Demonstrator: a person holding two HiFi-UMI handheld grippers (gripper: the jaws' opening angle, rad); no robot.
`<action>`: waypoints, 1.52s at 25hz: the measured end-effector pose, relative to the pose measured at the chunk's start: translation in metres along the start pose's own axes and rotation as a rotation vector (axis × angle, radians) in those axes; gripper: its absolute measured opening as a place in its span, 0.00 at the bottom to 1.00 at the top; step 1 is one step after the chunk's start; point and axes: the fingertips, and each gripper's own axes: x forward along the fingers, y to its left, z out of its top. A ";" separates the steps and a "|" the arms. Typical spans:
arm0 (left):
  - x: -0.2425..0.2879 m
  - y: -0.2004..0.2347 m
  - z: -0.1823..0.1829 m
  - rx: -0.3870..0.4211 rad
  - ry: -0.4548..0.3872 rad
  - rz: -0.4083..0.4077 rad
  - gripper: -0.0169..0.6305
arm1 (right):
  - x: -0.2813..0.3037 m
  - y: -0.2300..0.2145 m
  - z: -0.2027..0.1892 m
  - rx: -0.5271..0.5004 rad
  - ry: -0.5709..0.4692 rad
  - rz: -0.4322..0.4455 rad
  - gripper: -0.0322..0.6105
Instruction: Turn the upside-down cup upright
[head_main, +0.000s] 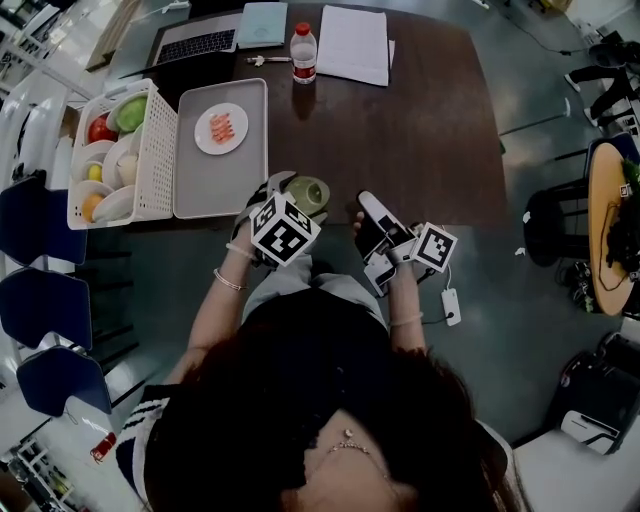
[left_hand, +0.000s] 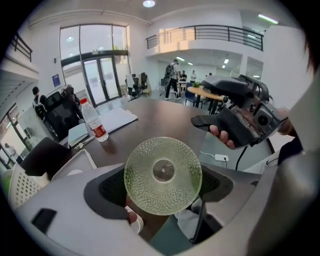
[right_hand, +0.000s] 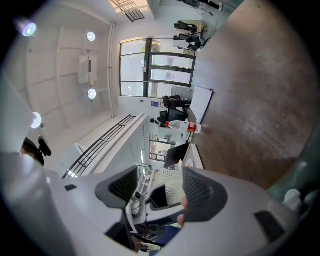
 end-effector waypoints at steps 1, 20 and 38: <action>0.004 0.000 -0.003 0.011 0.012 -0.003 0.65 | 0.000 0.000 -0.001 -0.002 0.002 0.000 0.51; 0.061 0.000 -0.031 0.158 0.158 -0.061 0.65 | -0.010 -0.008 -0.010 0.023 -0.011 -0.020 0.51; 0.084 -0.004 -0.034 0.131 0.186 -0.115 0.65 | -0.013 -0.007 -0.009 0.055 -0.023 0.001 0.51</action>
